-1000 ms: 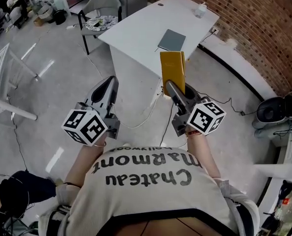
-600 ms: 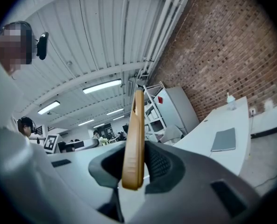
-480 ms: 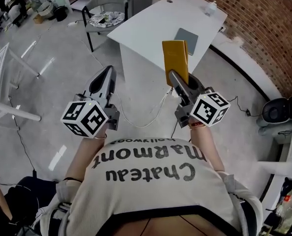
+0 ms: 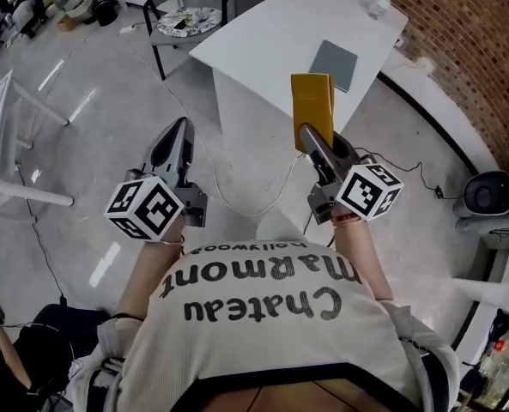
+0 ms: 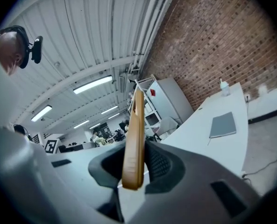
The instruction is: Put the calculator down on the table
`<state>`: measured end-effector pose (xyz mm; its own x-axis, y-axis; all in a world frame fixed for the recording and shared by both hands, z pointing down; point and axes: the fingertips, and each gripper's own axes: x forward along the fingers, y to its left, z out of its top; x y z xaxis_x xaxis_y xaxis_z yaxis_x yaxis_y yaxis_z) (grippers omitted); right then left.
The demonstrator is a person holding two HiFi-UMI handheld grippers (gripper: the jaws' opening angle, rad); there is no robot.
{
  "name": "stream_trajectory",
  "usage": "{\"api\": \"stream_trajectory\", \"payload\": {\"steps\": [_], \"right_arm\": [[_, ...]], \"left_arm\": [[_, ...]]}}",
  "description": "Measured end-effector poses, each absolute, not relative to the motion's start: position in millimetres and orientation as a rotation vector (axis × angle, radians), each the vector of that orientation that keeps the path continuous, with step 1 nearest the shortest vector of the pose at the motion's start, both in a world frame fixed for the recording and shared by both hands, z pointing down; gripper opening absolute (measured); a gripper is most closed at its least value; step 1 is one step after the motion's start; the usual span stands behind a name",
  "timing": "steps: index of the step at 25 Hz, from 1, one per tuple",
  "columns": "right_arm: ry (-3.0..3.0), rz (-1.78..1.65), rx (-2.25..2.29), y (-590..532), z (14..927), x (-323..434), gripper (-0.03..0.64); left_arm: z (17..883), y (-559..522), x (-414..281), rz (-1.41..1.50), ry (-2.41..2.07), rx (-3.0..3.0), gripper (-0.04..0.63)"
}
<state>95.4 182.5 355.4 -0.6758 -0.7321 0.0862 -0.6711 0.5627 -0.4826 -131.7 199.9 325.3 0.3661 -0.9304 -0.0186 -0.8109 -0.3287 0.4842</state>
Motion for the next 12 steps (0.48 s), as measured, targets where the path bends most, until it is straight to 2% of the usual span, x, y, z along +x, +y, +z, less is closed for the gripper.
{"api": "stream_trajectory", "payload": {"steps": [12], "right_arm": [[2.695, -0.827, -1.14, 65.6, 364.9, 116.4, 0.092]], "left_arm": [[317.7, 103.5, -85.0, -0.354, -1.456, 2.312, 0.002]]}}
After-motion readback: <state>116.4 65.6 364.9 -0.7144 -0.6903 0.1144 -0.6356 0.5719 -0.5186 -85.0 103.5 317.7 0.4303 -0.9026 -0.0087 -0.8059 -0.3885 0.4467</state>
